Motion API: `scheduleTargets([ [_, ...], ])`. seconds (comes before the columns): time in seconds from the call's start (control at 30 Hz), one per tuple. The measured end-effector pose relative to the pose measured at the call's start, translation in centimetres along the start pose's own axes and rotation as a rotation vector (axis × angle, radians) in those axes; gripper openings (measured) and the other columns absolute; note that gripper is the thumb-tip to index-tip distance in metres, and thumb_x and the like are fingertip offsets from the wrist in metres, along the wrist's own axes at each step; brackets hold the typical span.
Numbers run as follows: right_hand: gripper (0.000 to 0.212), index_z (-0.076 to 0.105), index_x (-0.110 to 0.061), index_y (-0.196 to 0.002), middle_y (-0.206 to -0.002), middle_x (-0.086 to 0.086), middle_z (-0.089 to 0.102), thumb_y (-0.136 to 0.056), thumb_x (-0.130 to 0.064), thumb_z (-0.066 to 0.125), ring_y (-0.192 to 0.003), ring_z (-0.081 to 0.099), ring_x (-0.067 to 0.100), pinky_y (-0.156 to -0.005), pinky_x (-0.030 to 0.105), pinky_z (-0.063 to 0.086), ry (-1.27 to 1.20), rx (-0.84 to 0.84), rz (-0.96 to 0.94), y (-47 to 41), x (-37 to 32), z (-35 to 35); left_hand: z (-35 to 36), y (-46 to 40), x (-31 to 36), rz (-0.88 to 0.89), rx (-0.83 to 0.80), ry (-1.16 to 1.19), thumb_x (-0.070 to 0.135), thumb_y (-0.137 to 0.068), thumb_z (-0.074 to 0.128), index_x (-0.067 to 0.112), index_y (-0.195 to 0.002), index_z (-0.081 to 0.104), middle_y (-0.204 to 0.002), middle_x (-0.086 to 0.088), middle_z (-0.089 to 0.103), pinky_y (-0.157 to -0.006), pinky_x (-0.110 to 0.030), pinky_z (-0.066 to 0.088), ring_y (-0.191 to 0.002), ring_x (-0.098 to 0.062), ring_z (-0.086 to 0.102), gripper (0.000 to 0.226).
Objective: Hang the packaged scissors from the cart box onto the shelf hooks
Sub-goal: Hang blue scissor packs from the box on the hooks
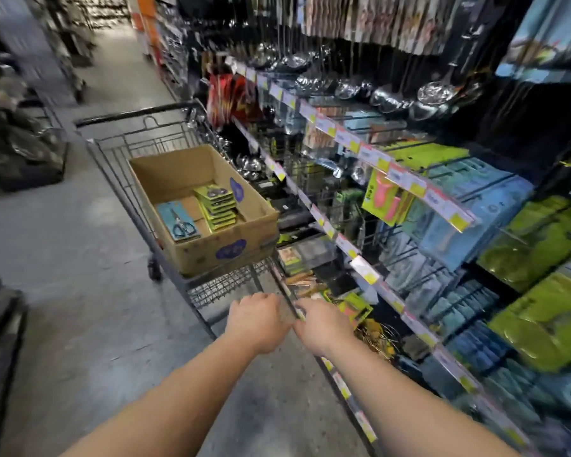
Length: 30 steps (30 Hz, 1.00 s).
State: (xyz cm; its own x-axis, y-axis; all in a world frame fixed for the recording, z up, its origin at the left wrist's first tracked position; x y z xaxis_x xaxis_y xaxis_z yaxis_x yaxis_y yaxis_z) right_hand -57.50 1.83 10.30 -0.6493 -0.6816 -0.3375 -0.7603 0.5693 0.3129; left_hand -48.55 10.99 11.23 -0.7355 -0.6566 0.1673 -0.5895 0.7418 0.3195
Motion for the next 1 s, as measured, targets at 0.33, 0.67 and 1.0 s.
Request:
scheduleTargets([
  [0.33, 0.036, 0.057, -0.027, -0.125, -0.126, 0.005, 0.060, -0.093, -0.042, 0.054, -0.119, 0.056, 0.029, -0.094, 0.035, 0.047, 0.093, -0.035, -0.156, -7.5, -10.2, 0.4, -3.0, -2.9, -10.6, -0.178, 0.064, 0.122, 0.055, -0.088, 0.052, 0.031, -0.125, 0.055, -0.129, -0.001, 0.058, -0.100, -0.040, 0.042, -0.122, -0.025, 0.054, 0.045],
  [0.67, 0.040, 0.053, -0.031, -0.132, -0.132, 0.005, 0.055, -0.094, -0.043, 0.053, -0.124, 0.051, 0.029, -0.099, 0.038, 0.043, 0.114, -0.110, -0.285, -17.1, -13.7, -0.8, -5.2, -9.9, -15.0, -0.328, 0.108, 0.153, 0.053, -0.088, 0.053, 0.027, -0.131, 0.054, -0.127, -0.002, 0.059, -0.099, -0.038, 0.044, -0.121, -0.026, 0.054, 0.050],
  [1.0, 0.041, 0.056, -0.031, -0.132, -0.133, 0.005, 0.057, -0.093, -0.045, 0.052, -0.125, 0.052, 0.028, -0.100, 0.035, 0.043, 0.171, -0.174, -0.362, -31.2, -12.5, -6.5, -9.5, -22.9, -14.9, -0.467, 0.089, 0.205, 0.051, -0.089, 0.054, 0.028, -0.136, 0.050, -0.134, -0.002, 0.055, -0.103, -0.039, 0.041, -0.124, -0.025, 0.051, 0.053],
])
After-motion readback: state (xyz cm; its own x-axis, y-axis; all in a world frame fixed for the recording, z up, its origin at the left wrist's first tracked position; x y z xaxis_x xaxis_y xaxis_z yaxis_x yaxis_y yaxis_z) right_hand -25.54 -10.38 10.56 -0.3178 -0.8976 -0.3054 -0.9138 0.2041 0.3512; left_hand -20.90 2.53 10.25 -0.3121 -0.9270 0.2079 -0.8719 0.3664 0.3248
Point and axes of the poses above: each hand's wrist, its own y-axis away from the middle knuckle, its own z-axis out of the palm, x = y × z, the point moved 4 cm from there along -y, towards the middle knuckle
